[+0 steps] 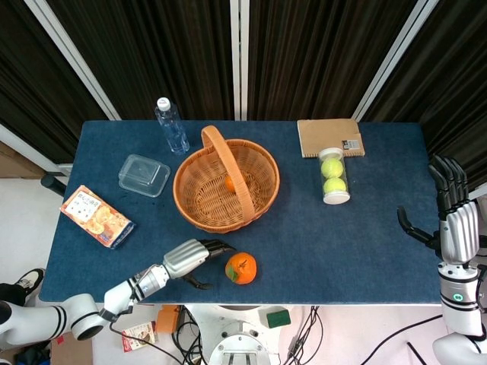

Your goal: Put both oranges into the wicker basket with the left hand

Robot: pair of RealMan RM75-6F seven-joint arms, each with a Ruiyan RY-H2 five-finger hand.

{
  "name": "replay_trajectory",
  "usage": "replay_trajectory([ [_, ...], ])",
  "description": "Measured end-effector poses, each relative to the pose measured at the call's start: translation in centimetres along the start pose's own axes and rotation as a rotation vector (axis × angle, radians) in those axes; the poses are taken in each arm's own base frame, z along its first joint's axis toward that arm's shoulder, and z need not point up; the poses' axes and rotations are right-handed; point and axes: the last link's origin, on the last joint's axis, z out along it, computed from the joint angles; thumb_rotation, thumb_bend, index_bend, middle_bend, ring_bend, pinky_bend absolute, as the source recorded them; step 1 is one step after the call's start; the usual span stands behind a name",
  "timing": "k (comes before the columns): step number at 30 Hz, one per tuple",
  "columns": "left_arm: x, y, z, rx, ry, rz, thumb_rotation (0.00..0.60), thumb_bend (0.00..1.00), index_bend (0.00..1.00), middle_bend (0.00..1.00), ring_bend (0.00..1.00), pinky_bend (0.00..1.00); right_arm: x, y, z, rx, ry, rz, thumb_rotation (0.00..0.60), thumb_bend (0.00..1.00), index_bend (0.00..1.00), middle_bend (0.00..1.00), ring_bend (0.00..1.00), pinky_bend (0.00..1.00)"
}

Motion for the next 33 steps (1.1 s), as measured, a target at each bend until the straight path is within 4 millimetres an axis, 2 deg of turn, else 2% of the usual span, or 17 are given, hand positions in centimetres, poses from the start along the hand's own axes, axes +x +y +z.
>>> replay_trajectory([
  [15,-0.8,1.9,4.8,-0.068,-0.085,-0.004,0.600,0.12,0.17,0.19,0.17,0.35,-0.1,0.1,-0.1,-0.009,-0.001,0.001,0.600,0.38,0.00,0.00,0.00,0.00],
  [19,-0.8,2.1,5.2,-0.072,-0.090,-0.012,0.600,0.12,0.19,0.21,0.19,0.37,0.1,0.4,-0.1,-0.016,0.005,-0.001,0.600,0.38,0.00,0.00,0.00,0.00],
  [33,-0.8,2.3,6.0,-0.083,-0.083,-0.024,0.600,0.18,0.32,0.36,0.36,0.48,0.0,0.8,-0.1,-0.028,0.000,0.005,0.600,0.38,0.00,0.00,0.00,0.00],
])
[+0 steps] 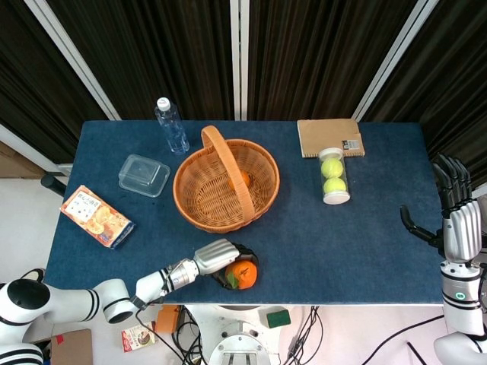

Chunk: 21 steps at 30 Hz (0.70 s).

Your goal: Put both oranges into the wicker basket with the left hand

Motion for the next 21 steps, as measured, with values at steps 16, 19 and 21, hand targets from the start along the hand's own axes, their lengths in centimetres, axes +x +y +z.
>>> replay_trajectory([
  [16,3.5,0.7,-5.8,-0.030,0.122,0.043,0.600,0.19,0.36,0.40,0.38,0.50,0.5,0.1,0.0,-0.001,0.010,0.001,0.600,0.38,0.00,0.00,0.00,0.00],
  [19,5.4,0.4,-8.4,-0.013,0.200,0.071,0.600,0.19,0.36,0.40,0.38,0.50,0.5,0.0,0.1,0.002,0.011,0.003,0.600,0.38,0.00,0.00,0.00,0.00],
  [21,7.2,0.1,-10.6,0.013,0.269,0.092,0.600,0.19,0.36,0.40,0.38,0.51,0.4,-0.1,0.1,0.002,0.011,0.009,0.600,0.38,0.00,0.00,0.00,0.00],
])
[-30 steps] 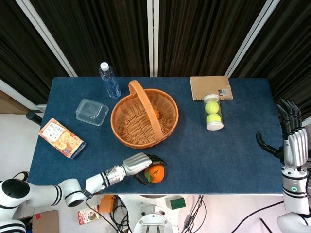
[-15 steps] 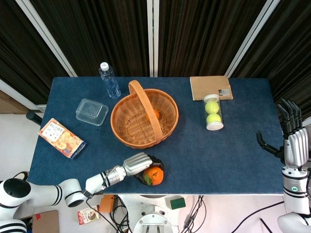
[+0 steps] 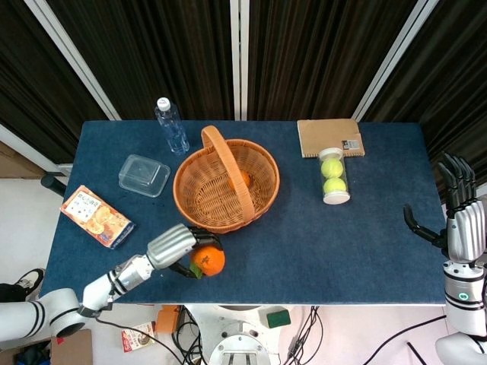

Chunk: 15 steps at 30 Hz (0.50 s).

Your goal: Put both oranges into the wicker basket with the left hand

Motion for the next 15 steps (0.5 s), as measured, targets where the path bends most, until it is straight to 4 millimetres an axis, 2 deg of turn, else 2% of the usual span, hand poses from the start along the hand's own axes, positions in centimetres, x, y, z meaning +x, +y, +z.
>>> replay_trajectory([
  [3,3.2,-0.9,-1.9,0.058,0.094,0.028,0.600,0.19,0.37,0.41,0.38,0.51,-0.1,-0.1,0.0,0.001,-0.002,0.006,0.600,0.38,0.00,0.00,0.00,0.00],
  [6,5.6,-1.8,-2.2,0.108,0.176,0.029,0.600,0.19,0.38,0.41,0.38,0.50,-0.3,-0.2,0.0,0.004,-0.005,0.009,0.600,0.38,0.00,0.00,0.00,0.00],
  [9,7.3,-2.6,-1.7,0.146,0.221,0.013,0.600,0.19,0.38,0.41,0.38,0.51,-0.4,-0.3,-0.1,0.009,-0.012,0.001,0.600,0.38,0.00,0.00,0.00,0.00],
  [15,8.0,-4.1,1.2,0.208,0.170,-0.050,0.600,0.19,0.38,0.41,0.38,0.51,0.0,-0.4,-0.1,0.008,0.002,0.006,0.600,0.38,0.00,0.00,0.00,0.00],
])
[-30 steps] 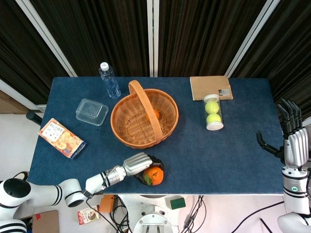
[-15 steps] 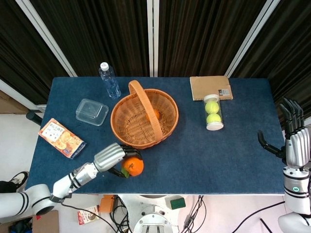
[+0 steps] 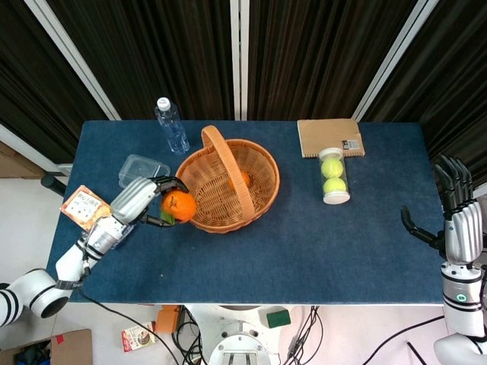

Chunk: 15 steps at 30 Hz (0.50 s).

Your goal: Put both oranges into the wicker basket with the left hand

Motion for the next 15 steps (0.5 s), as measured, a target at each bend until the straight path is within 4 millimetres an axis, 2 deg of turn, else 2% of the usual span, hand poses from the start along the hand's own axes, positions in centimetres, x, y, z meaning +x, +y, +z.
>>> replay_trajectory([
  [8,-1.0,0.4,6.3,0.018,-0.038,-0.053,0.600,0.19,0.38,0.41,0.38,0.50,0.4,0.7,-0.1,-0.023,0.005,-0.007,0.600,0.38,0.00,0.00,0.00,0.00],
  [15,-2.6,1.2,9.9,0.026,-0.074,-0.080,0.600,0.19,0.38,0.41,0.38,0.50,0.4,1.2,0.0,-0.034,-0.005,-0.004,0.600,0.38,0.00,0.00,0.00,0.00],
])
